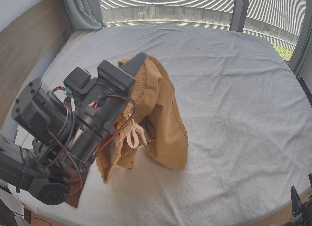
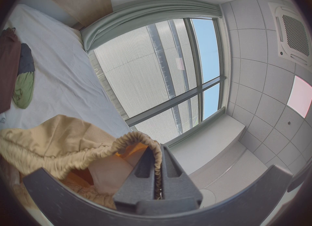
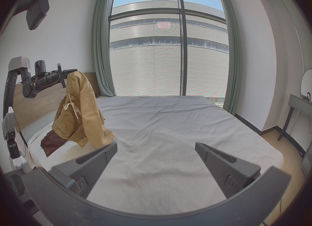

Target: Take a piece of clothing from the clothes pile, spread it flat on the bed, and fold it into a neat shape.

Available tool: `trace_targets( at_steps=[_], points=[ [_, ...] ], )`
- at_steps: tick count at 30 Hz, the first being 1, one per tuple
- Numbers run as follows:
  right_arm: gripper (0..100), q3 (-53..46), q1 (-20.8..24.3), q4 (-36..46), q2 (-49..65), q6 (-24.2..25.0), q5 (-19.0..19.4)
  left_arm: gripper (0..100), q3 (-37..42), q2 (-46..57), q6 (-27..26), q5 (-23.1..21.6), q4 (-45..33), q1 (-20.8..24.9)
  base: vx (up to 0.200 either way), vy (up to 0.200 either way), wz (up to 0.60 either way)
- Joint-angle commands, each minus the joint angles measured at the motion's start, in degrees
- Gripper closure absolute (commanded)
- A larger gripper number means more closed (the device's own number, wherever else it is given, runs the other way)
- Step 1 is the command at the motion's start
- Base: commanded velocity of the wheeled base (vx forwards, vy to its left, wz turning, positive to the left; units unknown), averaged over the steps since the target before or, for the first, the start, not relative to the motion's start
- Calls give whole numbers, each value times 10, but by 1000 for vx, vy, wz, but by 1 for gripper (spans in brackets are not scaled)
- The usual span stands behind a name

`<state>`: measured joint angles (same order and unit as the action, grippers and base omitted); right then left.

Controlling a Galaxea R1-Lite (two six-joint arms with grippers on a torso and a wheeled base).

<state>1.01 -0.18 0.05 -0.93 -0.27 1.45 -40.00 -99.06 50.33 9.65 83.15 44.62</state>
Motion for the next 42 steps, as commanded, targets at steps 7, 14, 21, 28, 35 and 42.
trace_targets(
  at_steps=[7,14,21,28,35,42],
  points=[
    [0,-9,0,0,8,0,0,100,-61,-92,-1,-3,-15,50,0,0,0],
    [0,-9,0,0,8,-1,0,100,-110,-141,2,-7,-17,67,0,0,0],
    [0,-9,0,0,8,-1,0,100,-181,-187,13,-8,-26,93,0,0,0],
    [0,-9,0,0,8,-1,0,100,-247,-185,45,-8,-80,121,0,0,0],
    [0,-9,0,0,8,-1,0,100,-315,-183,50,-9,-110,158,0,0,0],
    [0,-9,0,0,8,-1,0,100,-434,-174,82,-4,-180,202,0,0,0]
  ],
)
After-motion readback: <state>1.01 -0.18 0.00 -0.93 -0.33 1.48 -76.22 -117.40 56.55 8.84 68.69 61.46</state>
